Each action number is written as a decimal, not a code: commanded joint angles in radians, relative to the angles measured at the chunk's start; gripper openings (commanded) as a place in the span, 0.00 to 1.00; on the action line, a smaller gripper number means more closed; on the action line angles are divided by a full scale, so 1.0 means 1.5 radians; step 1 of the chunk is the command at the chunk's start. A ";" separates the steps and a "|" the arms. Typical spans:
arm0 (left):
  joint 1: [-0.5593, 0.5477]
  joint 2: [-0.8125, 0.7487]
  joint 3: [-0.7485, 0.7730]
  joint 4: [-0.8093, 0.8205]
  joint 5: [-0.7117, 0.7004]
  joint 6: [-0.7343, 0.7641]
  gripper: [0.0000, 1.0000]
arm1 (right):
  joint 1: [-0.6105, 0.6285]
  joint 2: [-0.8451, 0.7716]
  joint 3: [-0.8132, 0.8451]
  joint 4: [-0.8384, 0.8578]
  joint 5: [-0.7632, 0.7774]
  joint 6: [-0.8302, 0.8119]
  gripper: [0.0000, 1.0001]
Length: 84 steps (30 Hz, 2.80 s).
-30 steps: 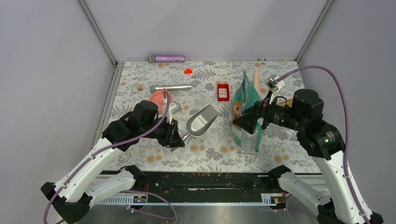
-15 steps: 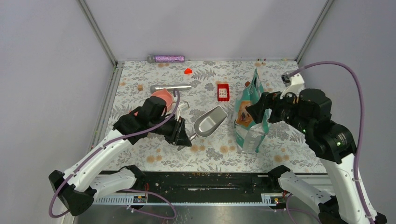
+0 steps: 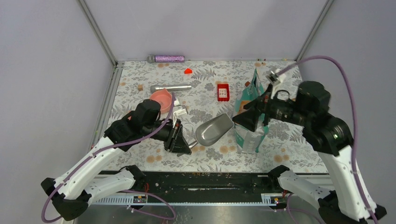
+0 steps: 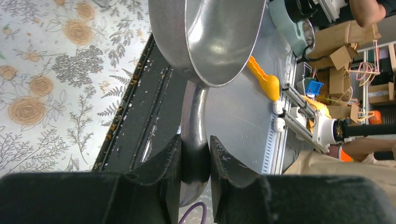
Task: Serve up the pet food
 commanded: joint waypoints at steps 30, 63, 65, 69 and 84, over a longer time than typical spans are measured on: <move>-0.061 -0.032 0.122 0.089 -0.200 -0.101 0.99 | 0.130 0.033 -0.085 0.069 0.060 0.149 0.00; -0.059 -0.151 -0.108 0.547 -0.291 -0.468 0.64 | 0.130 -0.056 -0.195 0.240 0.150 0.286 0.00; -0.059 -0.153 -0.112 0.546 -0.301 -0.463 0.63 | 0.129 -0.054 -0.197 0.238 0.145 0.287 0.00; -0.057 -0.154 -0.116 0.537 -0.318 -0.460 0.58 | 0.130 -0.061 -0.206 0.237 0.145 0.290 0.00; -0.053 -0.135 -0.128 0.563 -0.298 -0.479 0.29 | 0.130 -0.060 -0.205 0.221 0.161 0.285 0.00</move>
